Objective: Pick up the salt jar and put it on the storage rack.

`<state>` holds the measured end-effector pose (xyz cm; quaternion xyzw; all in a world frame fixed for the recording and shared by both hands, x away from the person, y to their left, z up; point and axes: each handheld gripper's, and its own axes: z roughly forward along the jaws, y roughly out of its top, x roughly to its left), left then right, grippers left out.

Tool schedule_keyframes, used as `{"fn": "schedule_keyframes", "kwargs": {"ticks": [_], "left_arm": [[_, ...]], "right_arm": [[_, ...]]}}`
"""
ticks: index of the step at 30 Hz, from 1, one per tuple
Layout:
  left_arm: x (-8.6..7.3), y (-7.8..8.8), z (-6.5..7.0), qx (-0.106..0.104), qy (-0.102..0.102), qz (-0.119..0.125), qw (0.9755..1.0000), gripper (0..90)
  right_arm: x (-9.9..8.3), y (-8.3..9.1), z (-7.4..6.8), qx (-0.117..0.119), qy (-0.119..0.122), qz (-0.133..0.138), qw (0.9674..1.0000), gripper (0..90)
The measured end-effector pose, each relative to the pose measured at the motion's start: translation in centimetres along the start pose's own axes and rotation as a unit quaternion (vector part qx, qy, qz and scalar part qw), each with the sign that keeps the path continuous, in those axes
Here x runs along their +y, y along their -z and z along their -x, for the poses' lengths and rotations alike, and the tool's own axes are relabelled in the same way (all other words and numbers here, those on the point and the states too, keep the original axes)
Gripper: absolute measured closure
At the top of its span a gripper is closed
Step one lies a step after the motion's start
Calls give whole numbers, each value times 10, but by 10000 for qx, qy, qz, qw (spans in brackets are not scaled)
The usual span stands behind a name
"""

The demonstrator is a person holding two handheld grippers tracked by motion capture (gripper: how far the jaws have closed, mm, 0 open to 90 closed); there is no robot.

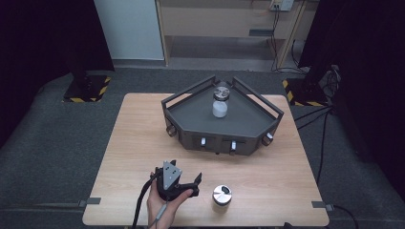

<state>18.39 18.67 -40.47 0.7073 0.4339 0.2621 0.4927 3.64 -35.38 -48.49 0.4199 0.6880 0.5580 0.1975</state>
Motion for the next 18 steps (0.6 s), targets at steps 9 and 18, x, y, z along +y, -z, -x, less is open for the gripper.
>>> {"fn": "schedule_keyframes", "kwargs": {"ticks": [9,18], "left_arm": [[-29,8,4,-6,231,114,9997,18],[-41,15,3,84,332,176,9993,18]], "right_arm": [[0,0,-2,14,40,4,10000,43],[1,-1,-2,65,90,-23,9999,43]]}}
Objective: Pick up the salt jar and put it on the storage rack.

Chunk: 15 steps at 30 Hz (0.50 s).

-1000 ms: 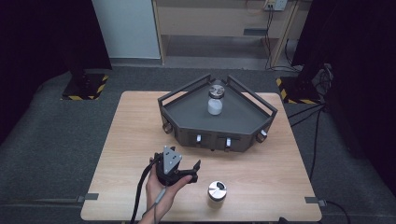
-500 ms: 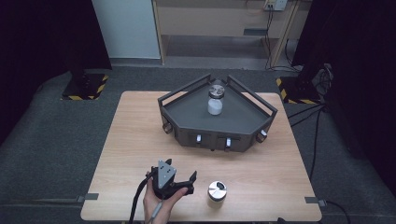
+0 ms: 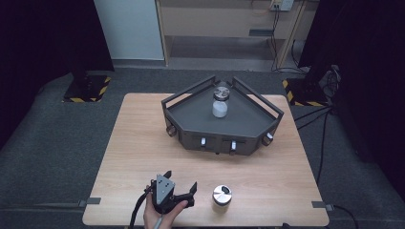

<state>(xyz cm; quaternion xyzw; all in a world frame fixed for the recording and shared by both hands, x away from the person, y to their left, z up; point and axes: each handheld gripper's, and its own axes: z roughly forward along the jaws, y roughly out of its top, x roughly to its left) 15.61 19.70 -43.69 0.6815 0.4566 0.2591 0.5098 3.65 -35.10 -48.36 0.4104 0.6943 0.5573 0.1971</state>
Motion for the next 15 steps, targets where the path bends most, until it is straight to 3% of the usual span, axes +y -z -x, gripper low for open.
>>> {"fn": "schedule_keyframes", "kwargs": {"ticks": [4,9,15], "left_arm": [[-3,1,3,33,52,33,10000,19],[-4,0,4,65,-36,64,10000,18],[-4,2,2,93,18,118,9999,18]], "right_arm": [[1,-1,2,15,34,-13,10000,43],[1,-2,4,15,81,-18,10000,43],[1,0,6,-116,40,30,9999,43]]}}
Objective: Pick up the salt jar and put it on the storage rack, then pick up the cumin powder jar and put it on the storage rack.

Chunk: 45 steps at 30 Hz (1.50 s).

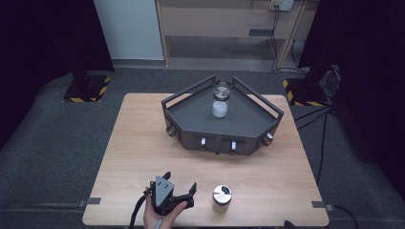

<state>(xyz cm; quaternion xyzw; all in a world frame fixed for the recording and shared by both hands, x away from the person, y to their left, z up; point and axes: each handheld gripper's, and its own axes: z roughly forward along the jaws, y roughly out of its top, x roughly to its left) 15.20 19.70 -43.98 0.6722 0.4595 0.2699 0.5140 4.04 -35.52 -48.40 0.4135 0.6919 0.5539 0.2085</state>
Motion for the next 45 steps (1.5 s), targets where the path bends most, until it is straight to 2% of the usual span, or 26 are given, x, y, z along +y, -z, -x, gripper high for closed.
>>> {"fn": "schedule_keyframes", "kwargs": {"ticks": [10,21,27,32,36,37,38,39,42,45], "left_arm": [[2,2,-2,-56,72,77,9999,18],[3,5,-7,22,150,160,9998,18],[5,7,-7,-14,190,200,9996,18],[4,8,-8,-33,227,118,9997,18],[5,8,-6,-16,106,116,9999,18],[5,8,-6,-13,79,135,9999,19],[6,9,-6,-1,80,172,9998,18],[6,9,-6,4,61,187,9998,18],[6,10,-7,-7,105,201,9997,18],[5,8,-9,-29,105,171,9998,18]], "right_arm": [[0,5,-1,-91,-47,84,9999,43],[2,2,-2,6,7,82,10000,43],[3,2,-1,37,-239,142,9996,38],[8,3,2,205,-406,61,9989,24],[21,5,-2,342,-248,85,9991,22],[26,6,-4,375,-115,137,9991,20],[38,9,-11,376,178,281,9987,23],[45,10,-14,383,294,331,9983,23],[62,12,-21,419,461,522,9967,23],[76,10,-24,449,621,604,9952,24]]}}
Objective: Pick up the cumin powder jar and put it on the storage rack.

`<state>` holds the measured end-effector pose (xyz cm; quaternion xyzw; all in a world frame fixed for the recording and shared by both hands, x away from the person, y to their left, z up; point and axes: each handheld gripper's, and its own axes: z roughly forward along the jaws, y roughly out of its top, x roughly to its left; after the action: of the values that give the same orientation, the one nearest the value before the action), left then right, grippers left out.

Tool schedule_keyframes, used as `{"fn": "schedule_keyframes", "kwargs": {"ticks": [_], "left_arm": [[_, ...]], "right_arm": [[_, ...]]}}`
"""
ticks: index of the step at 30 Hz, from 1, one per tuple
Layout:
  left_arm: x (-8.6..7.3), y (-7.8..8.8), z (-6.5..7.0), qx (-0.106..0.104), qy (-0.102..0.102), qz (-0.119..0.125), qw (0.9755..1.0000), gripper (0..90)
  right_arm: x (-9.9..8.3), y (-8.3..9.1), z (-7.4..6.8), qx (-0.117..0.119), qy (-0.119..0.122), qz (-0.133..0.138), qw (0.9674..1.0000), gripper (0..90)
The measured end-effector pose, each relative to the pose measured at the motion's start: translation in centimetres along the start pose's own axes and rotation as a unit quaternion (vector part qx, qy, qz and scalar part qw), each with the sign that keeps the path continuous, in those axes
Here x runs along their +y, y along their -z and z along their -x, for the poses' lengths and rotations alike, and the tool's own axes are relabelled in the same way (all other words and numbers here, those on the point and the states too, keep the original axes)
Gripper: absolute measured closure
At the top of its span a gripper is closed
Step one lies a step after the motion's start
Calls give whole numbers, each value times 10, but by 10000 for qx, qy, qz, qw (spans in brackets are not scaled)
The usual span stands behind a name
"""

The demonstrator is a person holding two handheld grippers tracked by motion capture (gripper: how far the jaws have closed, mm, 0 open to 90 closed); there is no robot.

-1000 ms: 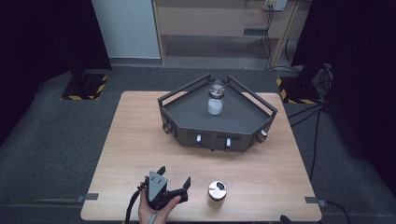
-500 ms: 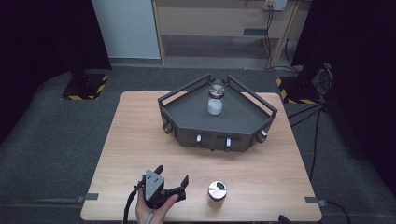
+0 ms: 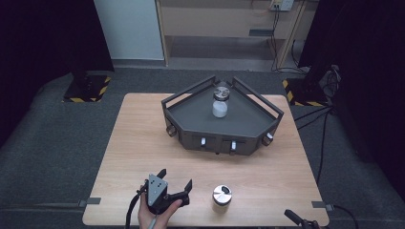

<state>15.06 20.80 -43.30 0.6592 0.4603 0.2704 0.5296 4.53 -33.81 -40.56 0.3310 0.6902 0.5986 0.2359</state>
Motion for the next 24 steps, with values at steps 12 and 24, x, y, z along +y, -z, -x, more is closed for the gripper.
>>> {"fn": "schedule_keyframes", "kwargs": {"ticks": [12,24], "left_arm": [[1,2,-3,58,46,62,10000,18],[1,1,-2,71,-1,57,10000,16]], "right_arm": [[35,-30,5,77,296,13,9995,32],[31,-63,14,82,248,-323,9991,33]]}}
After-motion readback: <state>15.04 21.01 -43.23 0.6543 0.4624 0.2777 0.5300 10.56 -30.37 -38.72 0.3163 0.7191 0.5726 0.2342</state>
